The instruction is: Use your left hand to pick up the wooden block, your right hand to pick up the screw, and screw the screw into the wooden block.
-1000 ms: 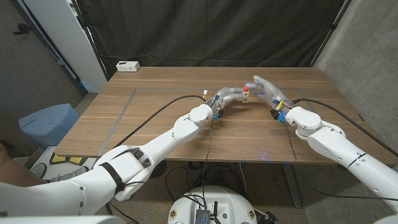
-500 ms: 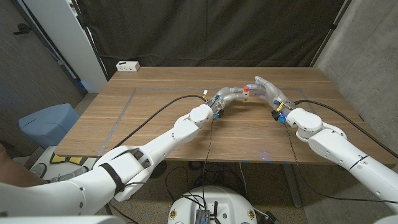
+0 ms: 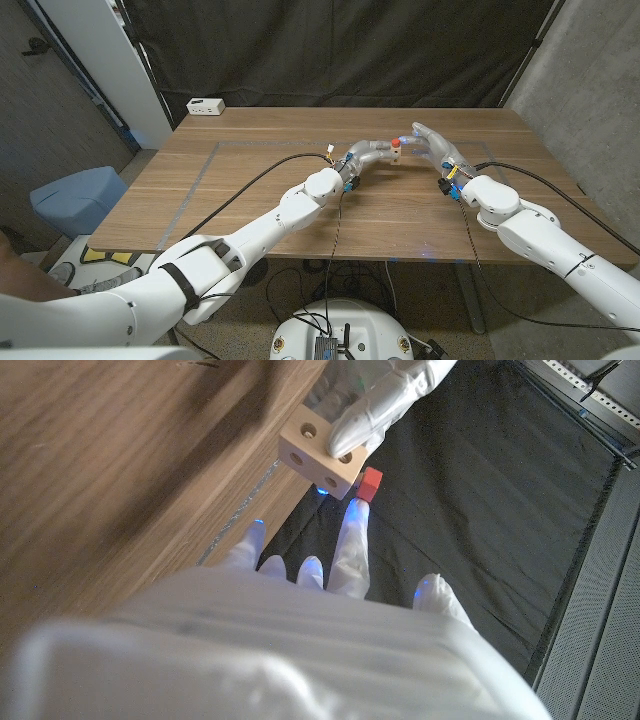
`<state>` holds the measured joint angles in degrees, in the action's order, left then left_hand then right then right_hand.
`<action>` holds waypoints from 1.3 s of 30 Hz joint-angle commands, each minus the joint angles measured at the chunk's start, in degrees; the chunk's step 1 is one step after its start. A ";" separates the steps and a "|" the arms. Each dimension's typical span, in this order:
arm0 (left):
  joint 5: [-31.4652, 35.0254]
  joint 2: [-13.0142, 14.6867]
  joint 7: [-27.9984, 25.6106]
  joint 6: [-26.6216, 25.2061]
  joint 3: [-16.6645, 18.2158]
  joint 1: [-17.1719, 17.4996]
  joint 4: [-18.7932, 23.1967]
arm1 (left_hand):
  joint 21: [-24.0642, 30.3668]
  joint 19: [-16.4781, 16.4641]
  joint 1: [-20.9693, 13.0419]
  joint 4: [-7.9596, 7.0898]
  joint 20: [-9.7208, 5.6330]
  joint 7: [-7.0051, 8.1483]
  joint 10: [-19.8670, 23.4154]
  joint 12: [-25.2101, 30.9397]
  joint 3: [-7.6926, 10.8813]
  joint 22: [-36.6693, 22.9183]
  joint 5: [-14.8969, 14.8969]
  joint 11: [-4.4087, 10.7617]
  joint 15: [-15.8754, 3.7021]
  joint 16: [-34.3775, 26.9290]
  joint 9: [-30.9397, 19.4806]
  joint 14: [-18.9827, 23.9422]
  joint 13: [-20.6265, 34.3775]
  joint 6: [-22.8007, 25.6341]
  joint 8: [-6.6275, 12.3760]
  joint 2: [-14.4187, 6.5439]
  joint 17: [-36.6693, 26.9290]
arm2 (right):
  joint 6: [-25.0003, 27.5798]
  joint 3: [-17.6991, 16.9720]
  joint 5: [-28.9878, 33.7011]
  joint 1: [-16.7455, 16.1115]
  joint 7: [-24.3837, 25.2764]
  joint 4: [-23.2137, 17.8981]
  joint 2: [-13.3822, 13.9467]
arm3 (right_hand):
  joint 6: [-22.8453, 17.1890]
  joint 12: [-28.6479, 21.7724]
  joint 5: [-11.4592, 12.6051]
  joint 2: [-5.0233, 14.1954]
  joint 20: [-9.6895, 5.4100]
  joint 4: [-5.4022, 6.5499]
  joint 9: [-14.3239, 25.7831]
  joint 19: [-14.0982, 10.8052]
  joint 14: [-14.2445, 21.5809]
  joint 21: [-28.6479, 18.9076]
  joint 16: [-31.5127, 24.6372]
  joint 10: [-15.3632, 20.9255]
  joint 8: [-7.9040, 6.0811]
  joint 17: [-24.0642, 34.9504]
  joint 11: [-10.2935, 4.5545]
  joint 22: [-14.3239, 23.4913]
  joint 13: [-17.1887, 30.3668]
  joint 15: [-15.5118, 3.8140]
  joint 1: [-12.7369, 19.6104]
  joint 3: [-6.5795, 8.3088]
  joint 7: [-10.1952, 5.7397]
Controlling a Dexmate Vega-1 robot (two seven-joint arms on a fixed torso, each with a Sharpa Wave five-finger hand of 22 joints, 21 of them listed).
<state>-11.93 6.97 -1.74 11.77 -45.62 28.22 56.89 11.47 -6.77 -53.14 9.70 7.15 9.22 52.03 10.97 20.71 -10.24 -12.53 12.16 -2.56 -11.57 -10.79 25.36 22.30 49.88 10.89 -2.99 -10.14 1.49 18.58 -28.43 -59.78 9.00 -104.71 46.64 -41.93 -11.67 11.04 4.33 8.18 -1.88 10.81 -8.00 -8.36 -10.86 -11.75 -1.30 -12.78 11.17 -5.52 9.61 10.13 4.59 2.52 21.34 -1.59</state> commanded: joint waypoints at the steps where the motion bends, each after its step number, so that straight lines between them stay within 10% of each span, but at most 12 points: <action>1: -0.05 0.11 0.07 -0.31 -0.04 0.13 0.20 | 0.37 0.16 -0.35 -0.69 0.31 -0.52 0.79 1.23 1.08 -0.30 -0.43 0.11 -3.03 -0.05 -0.28 0.38 1.32 1.22 0.43 -1.15 -0.17 | 0.44 -0.50 0.19 -0.93 0.71 -1.09 0.34 | -0.88 -0.50 0.24 0.23 0.05 0.03 0.10 -0.63 0.29 -0.42 -0.41 1.22 -0.33 0.00 0.00 0.07 0.19 0.01 0.63 0.54 0.26; 39: -0.31 -0.97 0.62 0.59 -0.05 -1.05 -2.76 | 0.36 0.16 -0.34 -0.67 0.29 -0.49 0.85 1.26 1.13 -0.30 -0.46 0.12 -3.01 -0.05 -0.28 0.45 1.34 1.36 0.48 -1.16 -0.15 | 1.50 0.06 0.11 -0.91 -0.76 -2.70 1.06 | -4.64 -0.38 0.14 0.29 -0.08 0.03 0.06 -1.14 1.24 -0.18 -0.42 3.70 -0.61 -0.01 -0.12 0.06 0.20 -0.42 0.60 0.79 0.99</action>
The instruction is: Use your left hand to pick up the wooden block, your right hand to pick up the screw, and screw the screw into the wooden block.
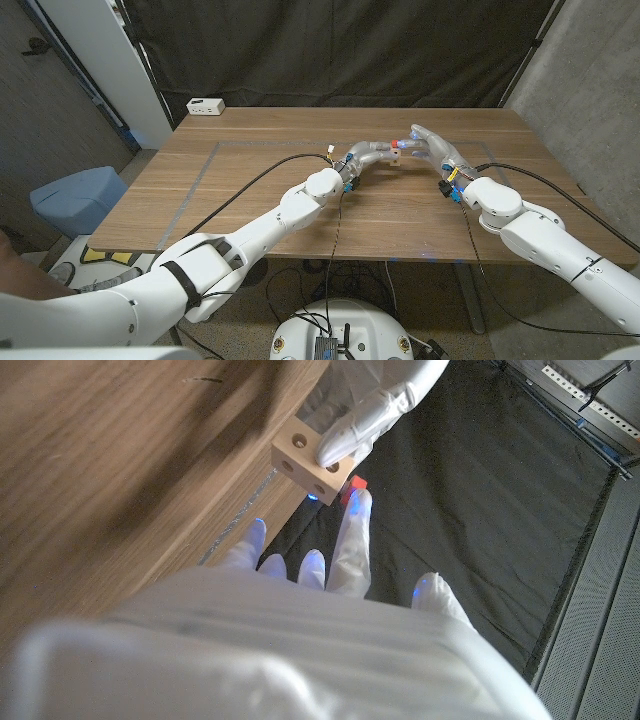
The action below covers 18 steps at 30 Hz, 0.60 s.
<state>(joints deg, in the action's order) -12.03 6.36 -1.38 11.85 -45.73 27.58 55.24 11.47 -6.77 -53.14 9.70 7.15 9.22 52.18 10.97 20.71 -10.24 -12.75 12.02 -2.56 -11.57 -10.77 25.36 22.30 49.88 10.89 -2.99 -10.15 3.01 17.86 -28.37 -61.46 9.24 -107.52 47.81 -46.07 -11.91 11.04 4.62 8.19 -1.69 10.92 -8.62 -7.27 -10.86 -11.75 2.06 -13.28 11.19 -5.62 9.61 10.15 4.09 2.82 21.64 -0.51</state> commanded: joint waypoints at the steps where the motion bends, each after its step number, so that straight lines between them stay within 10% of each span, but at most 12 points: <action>1: -0.25 -0.40 0.30 0.59 0.08 -0.45 -1.24 | 0.36 0.16 -0.38 -0.64 0.28 -0.48 0.71 1.26 1.15 -0.30 -0.24 0.27 -3.00 -0.04 -0.30 0.46 1.34 1.43 0.50 -1.14 -0.14 | -0.06 0.82 0.00 0.83 -1.04 0.17 -0.19 | -0.54 -0.12 0.15 0.01 -0.09 -0.15 -0.05 -0.54 0.15 -0.18 -0.42 0.34 -0.11 -0.02 -0.02 0.06 0.19 0.05 0.30 0.50 -0.10; 18: -0.46 -0.85 0.80 1.44 0.18 -1.08 -2.85 | 0.36 0.14 -0.28 -0.71 0.29 -0.49 0.67 1.21 1.15 -0.30 -0.24 0.26 -2.96 -0.05 -0.30 0.48 1.30 1.23 0.42 -1.16 -0.16 | 0.76 -0.06 -0.47 0.39 0.47 0.03 -0.21 | -0.66 0.02 0.15 0.06 -1.57 -0.28 -0.05 -1.25 0.78 -0.32 -0.49 0.93 0.29 -0.08 0.15 0.05 0.20 -0.18 0.48 0.67 0.05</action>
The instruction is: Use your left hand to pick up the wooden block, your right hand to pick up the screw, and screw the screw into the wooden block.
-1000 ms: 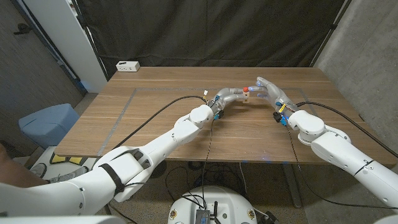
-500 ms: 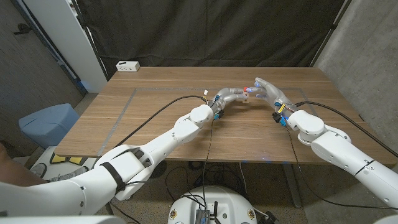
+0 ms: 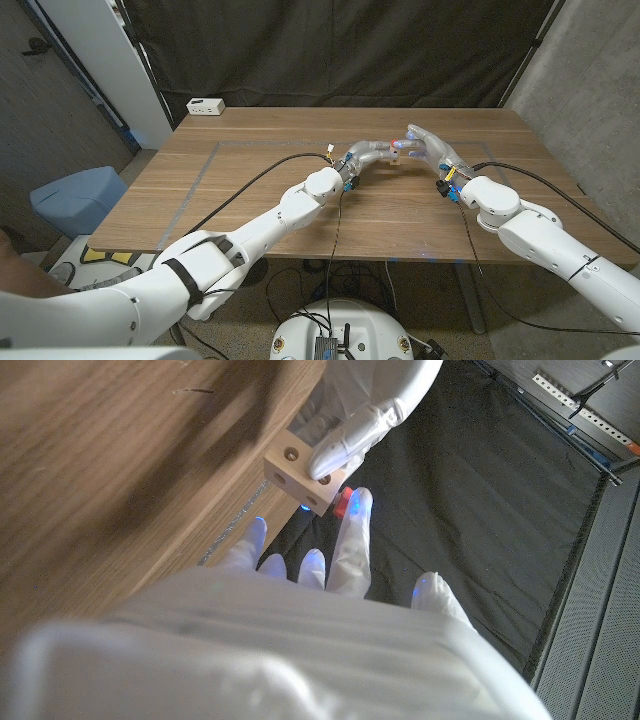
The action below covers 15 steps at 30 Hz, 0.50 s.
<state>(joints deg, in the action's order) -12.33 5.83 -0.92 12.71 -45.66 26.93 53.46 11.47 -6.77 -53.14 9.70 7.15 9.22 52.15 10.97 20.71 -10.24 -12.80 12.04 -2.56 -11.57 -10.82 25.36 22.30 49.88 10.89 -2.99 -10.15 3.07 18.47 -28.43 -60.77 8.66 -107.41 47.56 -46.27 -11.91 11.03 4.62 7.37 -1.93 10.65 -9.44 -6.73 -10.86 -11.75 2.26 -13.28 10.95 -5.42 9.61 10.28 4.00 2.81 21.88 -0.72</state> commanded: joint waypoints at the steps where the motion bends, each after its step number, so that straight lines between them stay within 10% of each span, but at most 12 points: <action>1: -0.18 -0.38 0.39 0.66 0.11 -0.49 -1.24 | 0.37 0.14 -0.27 -0.71 0.30 -0.50 0.70 1.21 1.14 -0.30 -0.19 0.23 -2.94 -0.05 -0.25 0.49 1.30 1.24 0.43 -1.16 -0.16 | 0.55 -0.71 -0.34 -0.32 1.03 0.01 0.08 | -0.41 0.02 0.14 0.05 -0.82 -0.05 0.21 -0.49 0.28 -0.34 -0.50 0.79 0.34 0.17 -0.03 0.05 0.06 -0.06 0.48 0.43 0.21; 15: -0.21 -0.70 0.61 1.11 0.15 -1.02 -2.30 | 0.37 0.12 -0.24 -0.70 0.28 -0.42 0.74 1.23 1.12 -0.30 -0.17 0.23 -3.03 -0.04 -0.25 0.47 1.31 1.31 0.45 -1.09 -0.15 | 1.14 -1.25 -0.69 -0.24 2.65 0.85 -0.67 | 1.02 0.53 0.08 -0.17 -0.55 -0.10 0.26 -0.43 0.40 -0.14 -0.38 0.34 1.30 0.19 1.08 0.05 0.09 0.15 0.39 0.40 0.04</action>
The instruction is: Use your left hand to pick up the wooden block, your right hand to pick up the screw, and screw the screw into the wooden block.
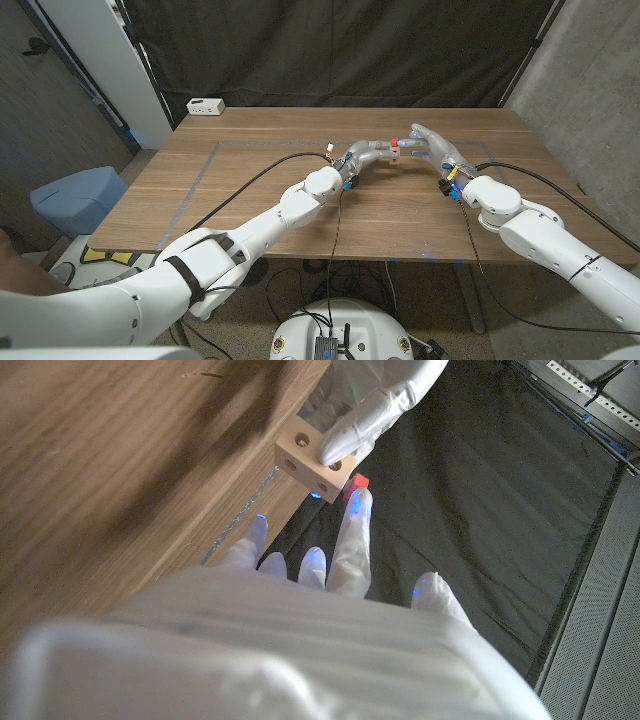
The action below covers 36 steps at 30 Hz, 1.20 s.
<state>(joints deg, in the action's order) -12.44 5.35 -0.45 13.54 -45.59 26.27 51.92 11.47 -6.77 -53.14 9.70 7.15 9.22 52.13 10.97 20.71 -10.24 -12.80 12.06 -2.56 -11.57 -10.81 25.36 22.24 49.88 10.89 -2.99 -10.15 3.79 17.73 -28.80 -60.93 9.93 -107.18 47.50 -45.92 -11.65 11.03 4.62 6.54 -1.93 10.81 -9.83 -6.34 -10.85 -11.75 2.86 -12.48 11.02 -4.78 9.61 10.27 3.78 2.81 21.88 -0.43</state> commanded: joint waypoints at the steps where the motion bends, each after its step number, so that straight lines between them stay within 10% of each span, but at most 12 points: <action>1: -0.06 -0.19 0.05 0.25 0.09 -0.34 -0.71 | 0.36 0.14 -0.20 -0.75 0.32 -0.48 0.74 1.23 1.12 -0.30 -0.17 0.20 -3.00 -0.03 -0.25 0.43 1.38 1.29 0.44 -1.16 -0.18 | 0.07 -0.42 -0.14 -0.04 1.20 0.87 -0.58 | 0.80 0.34 0.07 -0.22 0.42 -0.11 0.10 -0.02 -0.02 -0.12 -0.35 -0.41 0.58 0.12 0.40 0.05 0.11 0.47 0.38 0.38 -0.37; 12: 0.00 0.53 -0.31 -0.74 0.14 0.34 1.15 | 0.36 0.12 -0.31 -0.68 0.32 -0.50 0.73 1.22 1.14 -0.30 -0.17 0.22 -3.00 -0.04 -0.25 0.42 1.38 1.15 0.39 -1.14 -0.17 | -0.79 -0.20 -0.10 0.21 1.17 1.91 -1.25 | 3.90 1.11 0.04 -0.47 0.78 -0.20 0.26 0.04 -0.36 -0.01 -0.08 -2.31 1.77 0.14 0.81 0.05 0.15 0.90 0.30 0.31 -1.32; 20: 0.15 0.73 -0.42 -0.93 0.03 0.55 1.73 | 0.35 0.15 -0.30 -0.68 0.33 -0.45 0.64 1.20 1.12 -0.30 -0.17 0.21 -3.03 -0.04 -0.25 0.41 1.40 1.21 0.41 -1.13 -0.17 | -1.78 -0.16 0.08 0.21 1.02 2.46 -1.54 | 6.43 1.38 0.03 -0.50 -2.70 -0.19 0.40 0.27 -1.46 0.17 0.38 -3.89 2.24 0.22 0.78 0.01 0.19 1.28 0.17 0.25 -1.28; 36: 0.28 0.97 -0.52 -1.36 -0.12 0.97 2.78 | 0.37 0.09 -0.28 -0.70 0.31 -0.41 0.66 1.20 1.07 -0.30 -0.16 0.21 -3.02 -0.06 -0.25 0.41 1.39 1.21 0.42 -1.10 -0.18 | -1.81 0.70 -0.07 1.82 -1.14 3.61 -1.51 | 13.25 1.93 -0.02 -0.75 0.68 0.40 0.42 4.43 -5.09 0.82 0.90 -9.92 2.63 0.64 1.31 0.08 0.19 2.36 -0.82 -0.45 -4.14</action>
<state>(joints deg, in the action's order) -12.31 6.10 -0.82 12.53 -45.58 26.93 53.95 11.47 -6.77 -53.14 9.70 7.15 9.22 52.11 10.97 20.71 -10.24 -12.81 12.09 -2.56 -11.57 -10.81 25.36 22.23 49.88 10.89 -2.99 -10.15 2.14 17.76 -28.73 -60.14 10.46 -104.41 45.96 -33.69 -9.92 11.03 3.84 6.59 -1.74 11.08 -6.51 -9.66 -10.14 -10.96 -5.50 -9.93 11.35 -3.48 9.61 10.26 6.03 2.65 21.69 -4.06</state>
